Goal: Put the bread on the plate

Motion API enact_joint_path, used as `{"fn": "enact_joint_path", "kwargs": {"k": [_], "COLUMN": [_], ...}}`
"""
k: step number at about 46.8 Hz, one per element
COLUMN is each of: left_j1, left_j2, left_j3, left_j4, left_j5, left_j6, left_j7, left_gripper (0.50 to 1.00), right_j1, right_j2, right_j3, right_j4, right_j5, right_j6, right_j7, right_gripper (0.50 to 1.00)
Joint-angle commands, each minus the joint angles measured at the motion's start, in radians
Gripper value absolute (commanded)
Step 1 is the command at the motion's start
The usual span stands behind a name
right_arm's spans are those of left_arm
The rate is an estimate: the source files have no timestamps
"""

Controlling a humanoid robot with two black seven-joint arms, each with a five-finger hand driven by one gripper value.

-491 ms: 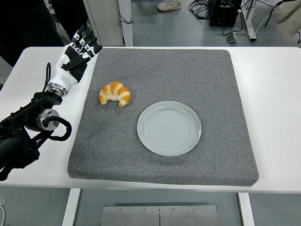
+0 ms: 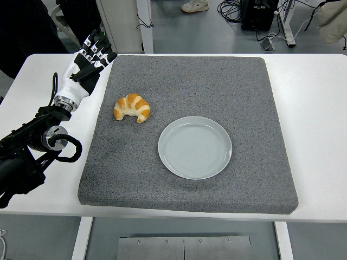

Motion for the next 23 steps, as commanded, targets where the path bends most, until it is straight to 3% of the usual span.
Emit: {"fn": "enact_joint_path", "kwargs": {"k": [1, 23], "left_j1": [0.0, 0.0], "left_j2": [0.0, 0.0], "left_j3": [-0.003, -0.006], "left_j4": [0.0, 0.0], "left_j5": [-0.004, -0.013], "left_j6": [0.0, 0.0], "left_j7": [0.0, -0.001], "left_gripper": [0.969, 0.969], "right_j1": [0.0, -0.002], "right_j2": [0.0, 0.0], "right_j3": [0.0, 0.003], "right_j4": [0.0, 0.0], "right_j5": [0.0, 0.0], "right_j6": [0.0, 0.0], "right_j7": [0.0, 0.0], "right_gripper": [1.0, 1.0]}}
